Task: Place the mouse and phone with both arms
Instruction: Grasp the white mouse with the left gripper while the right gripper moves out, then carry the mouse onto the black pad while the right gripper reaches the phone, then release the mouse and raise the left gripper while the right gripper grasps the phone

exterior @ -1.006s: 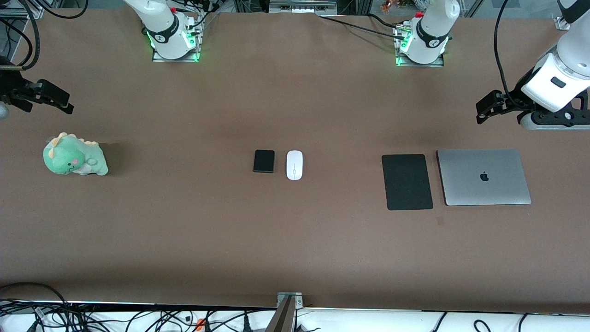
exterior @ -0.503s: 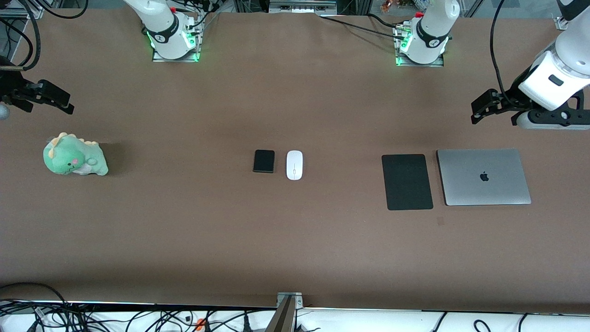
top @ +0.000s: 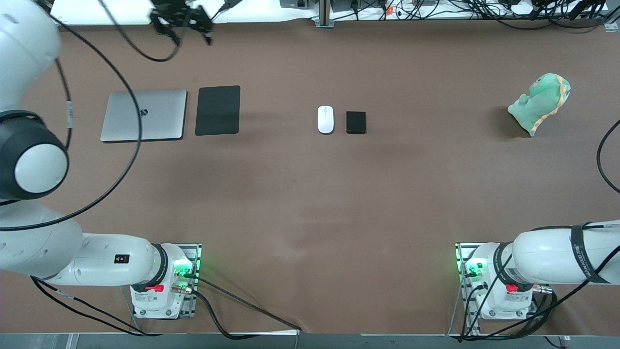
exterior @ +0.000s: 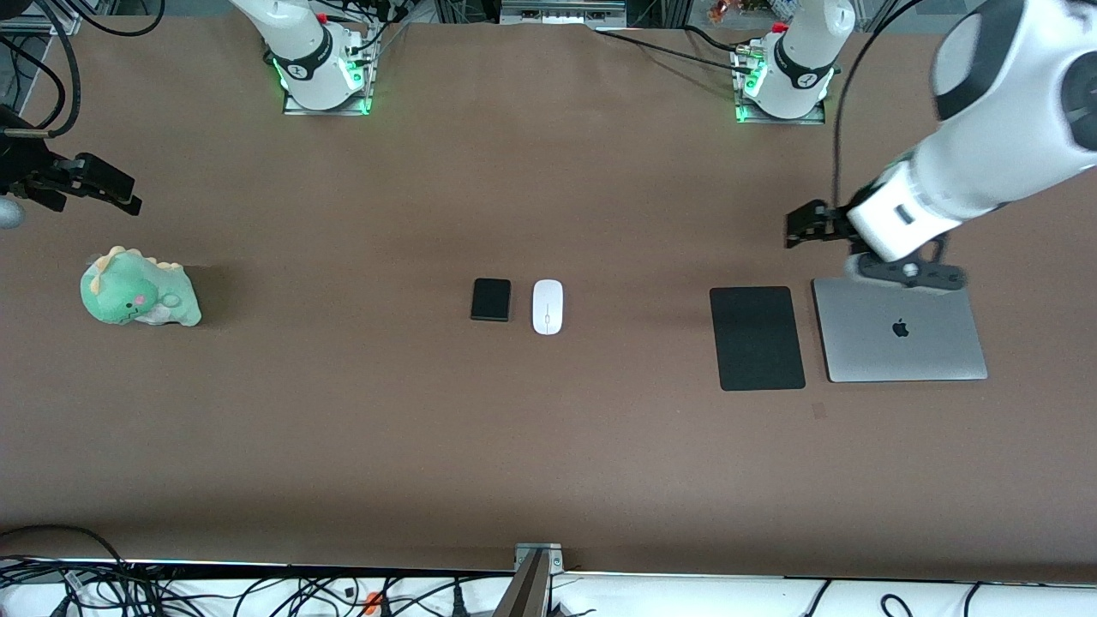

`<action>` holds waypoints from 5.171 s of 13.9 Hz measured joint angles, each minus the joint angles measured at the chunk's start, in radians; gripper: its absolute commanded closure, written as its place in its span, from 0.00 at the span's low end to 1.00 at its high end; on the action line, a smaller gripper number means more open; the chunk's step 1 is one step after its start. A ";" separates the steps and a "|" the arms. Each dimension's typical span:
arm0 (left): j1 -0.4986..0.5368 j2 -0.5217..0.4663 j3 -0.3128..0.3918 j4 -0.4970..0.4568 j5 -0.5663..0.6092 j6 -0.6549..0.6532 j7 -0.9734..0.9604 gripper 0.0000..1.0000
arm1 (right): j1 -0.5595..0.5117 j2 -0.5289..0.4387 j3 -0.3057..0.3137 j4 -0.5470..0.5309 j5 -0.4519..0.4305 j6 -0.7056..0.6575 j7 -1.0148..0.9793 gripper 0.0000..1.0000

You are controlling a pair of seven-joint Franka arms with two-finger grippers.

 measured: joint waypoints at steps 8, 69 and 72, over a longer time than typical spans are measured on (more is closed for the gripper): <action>-0.359 0.397 -0.017 0.003 0.020 0.554 -0.447 0.00 | -0.001 0.012 0.003 -0.014 0.000 -0.028 0.000 0.00; 0.114 0.237 0.004 -0.234 0.235 0.485 -0.055 0.00 | 0.646 0.692 0.028 -0.129 0.021 0.849 0.780 0.00; 0.135 0.100 0.003 -0.203 0.219 0.344 -0.038 0.00 | 0.657 0.705 0.025 -0.129 0.004 0.854 0.808 0.00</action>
